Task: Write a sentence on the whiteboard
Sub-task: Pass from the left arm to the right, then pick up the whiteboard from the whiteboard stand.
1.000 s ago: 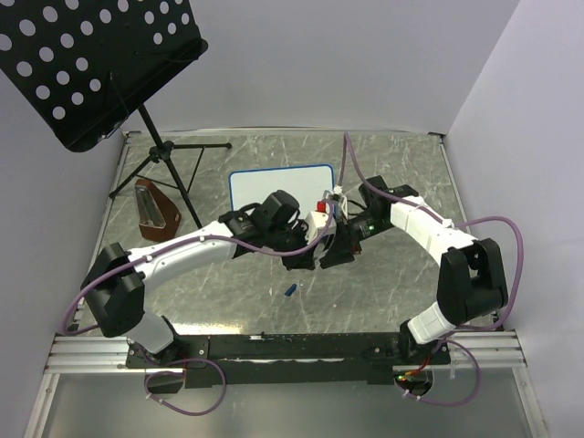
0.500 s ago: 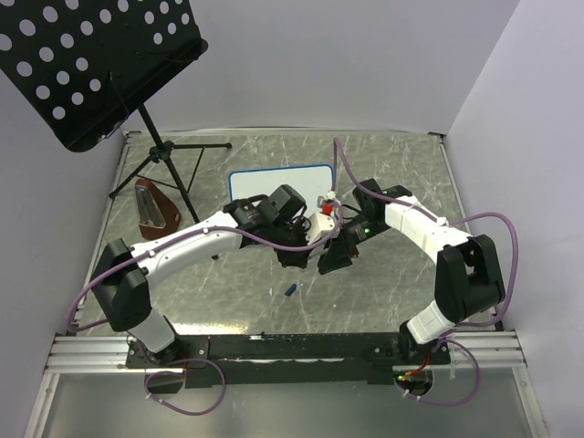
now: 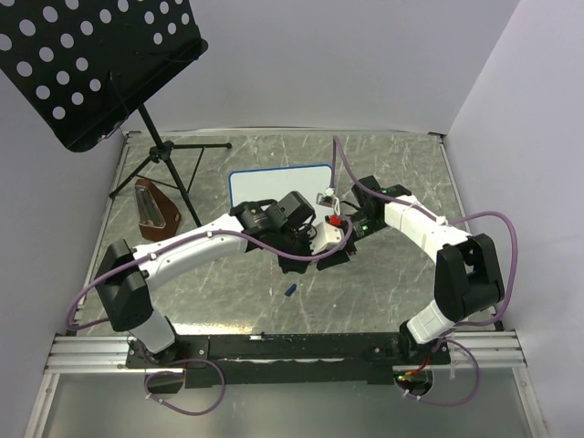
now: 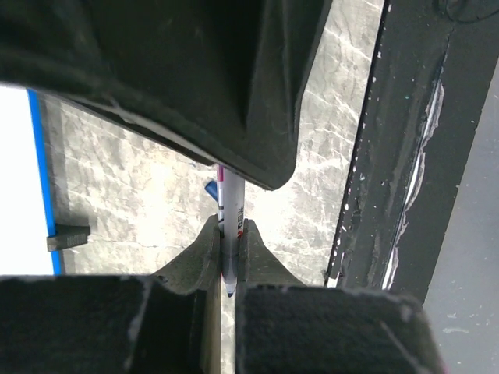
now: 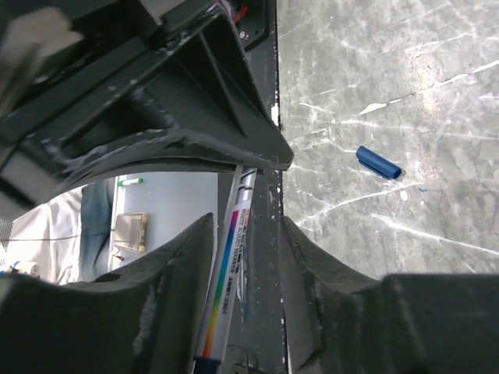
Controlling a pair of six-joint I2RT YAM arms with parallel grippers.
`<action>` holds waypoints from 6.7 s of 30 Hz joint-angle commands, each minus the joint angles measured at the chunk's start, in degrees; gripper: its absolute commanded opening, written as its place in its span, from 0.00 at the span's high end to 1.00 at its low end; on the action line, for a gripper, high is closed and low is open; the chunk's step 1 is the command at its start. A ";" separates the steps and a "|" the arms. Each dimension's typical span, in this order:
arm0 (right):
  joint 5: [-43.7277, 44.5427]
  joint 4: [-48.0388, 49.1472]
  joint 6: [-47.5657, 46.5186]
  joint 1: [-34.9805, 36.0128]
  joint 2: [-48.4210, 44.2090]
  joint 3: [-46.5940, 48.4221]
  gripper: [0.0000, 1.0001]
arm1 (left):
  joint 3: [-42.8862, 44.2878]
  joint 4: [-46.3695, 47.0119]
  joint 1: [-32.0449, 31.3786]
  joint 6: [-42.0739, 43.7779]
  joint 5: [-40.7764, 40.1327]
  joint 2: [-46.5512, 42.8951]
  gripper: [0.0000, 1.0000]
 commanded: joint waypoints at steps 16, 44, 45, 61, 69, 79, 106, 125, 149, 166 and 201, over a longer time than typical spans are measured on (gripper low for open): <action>-1.06 -3.91 -4.14 2.63 0.86 2.87 1.00 | 6.93 -2.60 -1.41 0.72 -6.76 2.02 0.95; 41.69 43.71 19.86 -0.63 -32.01 -15.84 1.00 | -41.40 47.66 25.65 -48.84 -14.50 -49.23 0.03; 42.96 44.25 18.81 -0.19 -32.36 -15.68 1.00 | -41.49 48.37 26.53 -49.38 -13.89 -48.88 0.03; 30.41 39.68 15.46 -2.21 -37.20 -16.12 1.00 | -42.02 52.59 46.84 -54.31 3.60 -37.63 0.03; 29.09 41.97 19.94 -3.70 -35.36 -15.94 1.00 | -40.88 53.73 47.28 -47.80 5.36 -33.06 0.01; 24.61 38.63 18.28 -4.23 -34.04 -13.83 1.00 | -37.54 59.97 49.13 -45.25 8.44 -19.97 0.09; 18.28 34.50 13.70 -4.85 -29.56 -12.07 1.00 | -28.22 64.55 56.34 -33.91 32.52 3.50 0.23; 17.92 33.88 13.35 -4.85 -29.38 -11.72 1.00 | -27.69 67.00 51.68 -34.70 32.00 7.29 0.65; 18.45 34.06 13.17 -4.94 -29.64 -12.25 1.00 | -38.85 87.84 41.23 -42.45 21.72 6.06 0.98; 18.98 33.97 12.65 -5.11 -29.38 -12.42 1.00 | -38.69 90.41 34.45 -44.30 12.75 5.62 0.99; 19.07 34.06 12.65 -5.11 -29.99 -12.86 1.00 | -33.15 85.74 39.37 -46.75 20.13 2.10 0.99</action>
